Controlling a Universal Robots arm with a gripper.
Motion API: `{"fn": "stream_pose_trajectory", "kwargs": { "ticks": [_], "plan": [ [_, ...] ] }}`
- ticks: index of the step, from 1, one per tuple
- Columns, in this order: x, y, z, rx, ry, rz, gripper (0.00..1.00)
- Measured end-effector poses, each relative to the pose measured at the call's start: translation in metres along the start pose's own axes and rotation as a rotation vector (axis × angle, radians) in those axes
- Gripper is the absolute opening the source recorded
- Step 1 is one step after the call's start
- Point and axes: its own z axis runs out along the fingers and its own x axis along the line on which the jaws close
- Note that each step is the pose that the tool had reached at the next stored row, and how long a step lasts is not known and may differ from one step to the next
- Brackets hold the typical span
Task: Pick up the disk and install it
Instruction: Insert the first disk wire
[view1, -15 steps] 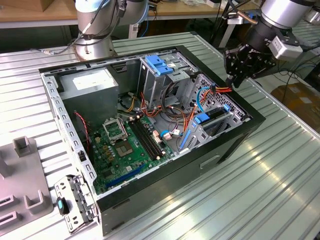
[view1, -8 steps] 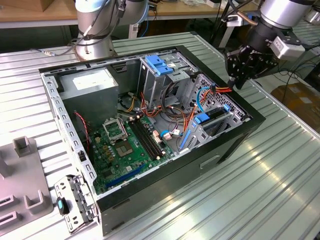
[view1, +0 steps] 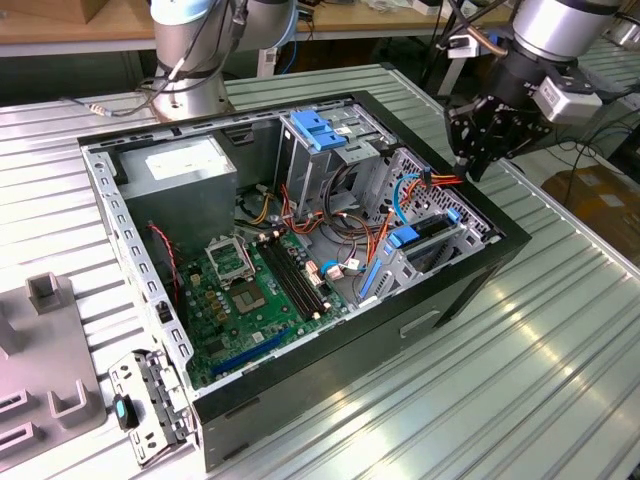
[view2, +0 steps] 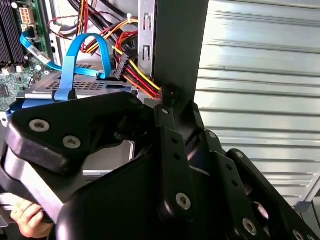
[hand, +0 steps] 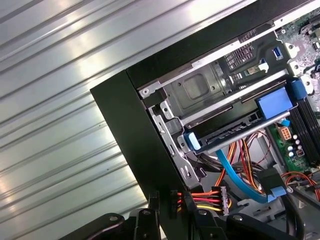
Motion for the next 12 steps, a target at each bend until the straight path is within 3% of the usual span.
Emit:
{"fn": "stream_pose_trajectory", "kwargs": {
  "ticks": [3, 4, 10, 12],
  "plan": [
    [-0.0001, 0.0, 0.0002, -0.0055, 0.0043, 0.0, 0.3],
    [-0.0001, 0.0, 0.0003, -0.0103, 0.0066, -0.001, 0.17],
    [-0.0048, 0.0022, -0.0009, -0.0168, 0.016, -0.001, 0.16],
    [-0.0056, 0.0024, -0.0057, -0.0226, 0.0199, -0.002, 0.16]
  ]
}}
